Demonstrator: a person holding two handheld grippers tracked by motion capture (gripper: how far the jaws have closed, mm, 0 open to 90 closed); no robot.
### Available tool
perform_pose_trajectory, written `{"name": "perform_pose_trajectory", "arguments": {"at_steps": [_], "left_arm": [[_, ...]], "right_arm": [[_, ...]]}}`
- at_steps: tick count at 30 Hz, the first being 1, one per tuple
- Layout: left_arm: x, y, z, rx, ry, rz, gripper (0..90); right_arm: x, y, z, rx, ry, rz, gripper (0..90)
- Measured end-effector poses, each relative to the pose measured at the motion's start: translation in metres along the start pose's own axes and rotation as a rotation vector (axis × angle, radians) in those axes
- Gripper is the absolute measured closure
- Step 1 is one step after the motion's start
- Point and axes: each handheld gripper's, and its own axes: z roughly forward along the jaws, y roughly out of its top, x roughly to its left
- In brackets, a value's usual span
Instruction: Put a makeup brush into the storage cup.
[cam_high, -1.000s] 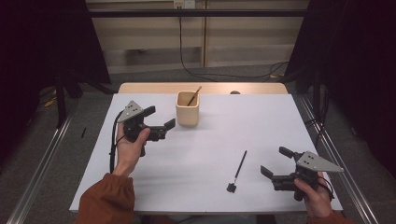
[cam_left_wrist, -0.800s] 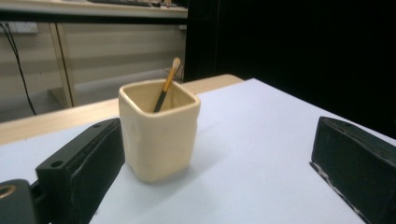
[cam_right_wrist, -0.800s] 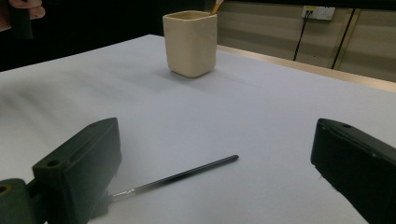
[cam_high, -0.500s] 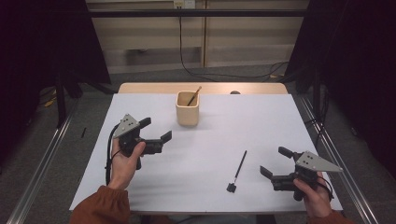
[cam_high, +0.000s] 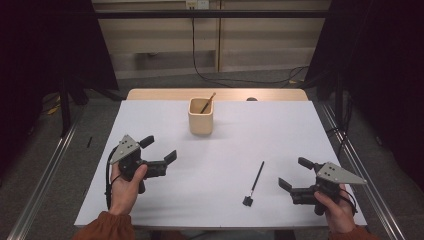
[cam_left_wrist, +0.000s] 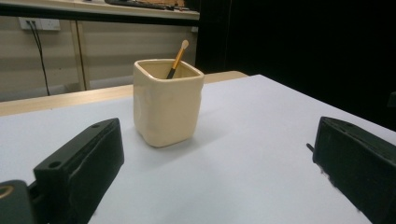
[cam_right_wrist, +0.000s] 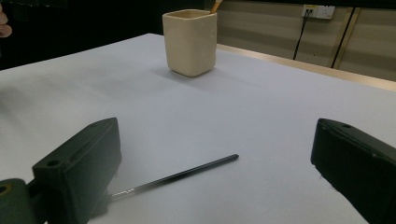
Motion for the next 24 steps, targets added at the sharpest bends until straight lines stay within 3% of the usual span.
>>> {"name": "perform_pose_trajectory", "arguments": {"at_steps": [9, 14, 20, 24], "left_arm": [[-0.001, -0.01, -0.016, 0.014, 0.055, 0.001, 1.9], [-0.001, -0.014, -0.024, -0.013, 0.09, 0.004, 1.9], [-0.009, -0.023, -0.036, 0.004, 0.076, 0.015, 1.9], [-0.01, -0.028, -0.045, -0.014, 0.076, 0.014, 1.9]], "right_arm": [[0.0, 0.0, -0.002, -0.005, -0.006, 0.005, 1.1], [0.0, 0.0, -0.004, -0.005, -0.011, 0.006, 1.0], [-0.001, -0.001, -0.005, -0.004, -0.021, 0.019, 1.0], [-0.002, -0.001, -0.006, -0.008, -0.028, 0.019, 1.0]]}}
